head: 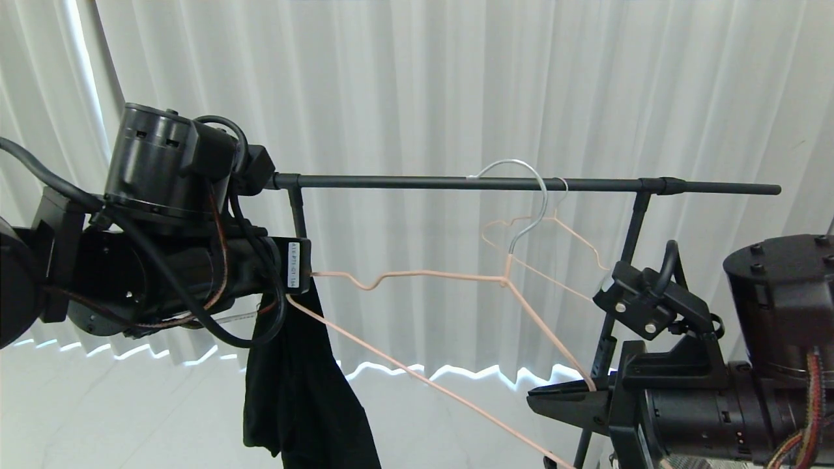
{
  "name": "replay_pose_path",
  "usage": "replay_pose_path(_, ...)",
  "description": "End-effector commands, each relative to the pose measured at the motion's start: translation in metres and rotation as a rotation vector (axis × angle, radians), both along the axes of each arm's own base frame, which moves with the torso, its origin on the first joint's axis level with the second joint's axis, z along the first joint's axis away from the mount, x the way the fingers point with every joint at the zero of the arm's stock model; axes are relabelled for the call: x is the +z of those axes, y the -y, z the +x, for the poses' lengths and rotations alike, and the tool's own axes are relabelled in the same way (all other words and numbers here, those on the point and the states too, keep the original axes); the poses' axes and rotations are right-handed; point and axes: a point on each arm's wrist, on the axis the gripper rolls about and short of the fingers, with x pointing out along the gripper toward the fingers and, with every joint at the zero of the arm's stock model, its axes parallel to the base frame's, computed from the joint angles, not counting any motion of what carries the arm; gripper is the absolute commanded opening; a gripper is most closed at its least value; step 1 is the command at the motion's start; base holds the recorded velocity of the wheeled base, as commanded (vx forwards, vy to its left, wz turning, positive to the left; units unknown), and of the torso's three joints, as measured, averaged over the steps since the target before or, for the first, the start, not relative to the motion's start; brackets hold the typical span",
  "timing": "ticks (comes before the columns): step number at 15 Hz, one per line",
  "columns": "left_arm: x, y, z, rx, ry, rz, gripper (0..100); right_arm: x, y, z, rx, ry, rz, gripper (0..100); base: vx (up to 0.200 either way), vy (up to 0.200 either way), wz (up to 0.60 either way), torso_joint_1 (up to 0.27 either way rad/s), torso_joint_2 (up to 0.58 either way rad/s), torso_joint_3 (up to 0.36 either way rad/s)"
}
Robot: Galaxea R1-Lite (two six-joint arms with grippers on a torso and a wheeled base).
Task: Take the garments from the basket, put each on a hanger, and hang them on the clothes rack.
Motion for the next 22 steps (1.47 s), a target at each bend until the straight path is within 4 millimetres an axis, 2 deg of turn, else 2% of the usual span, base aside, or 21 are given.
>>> replay_pose_path(1,0.004,0.002,-0.006,-0.017,0.015,-0.008,0,-0.001,-0.002,0.002,-0.004,-0.002,-0.005,0,0.0,0.0,0.0,0.0,0.0,0.0)
replay_pose_path(4,0.002,0.0,-0.009,-0.016,0.01,-0.004,0,-0.002,-0.006,0.005,0.0,0.002,0.0,0,0.0,0.0,0.0,0.0,0.0,0.0)
replay_pose_path(7,0.003,-0.006,-0.002,0.038,0.028,0.001,0,-0.005,-0.01,-0.005,0.044,-0.006,-0.016,0,0.0,0.0,0.0,0.0,0.0,0.0)
replay_pose_path(15,0.009,0.001,-0.019,-0.028,0.05,-0.01,0,-0.001,-0.022,0.005,0.038,0.015,0.014,0,0.0,0.0,0.0,0.0,0.0,0.0)
replay_pose_path(22,0.023,0.021,-0.049,-0.226,0.086,-0.063,0,-0.006,-0.034,0.004,0.077,0.005,0.005,0,0.0,0.0,0.0,0.0,0.0,0.0)
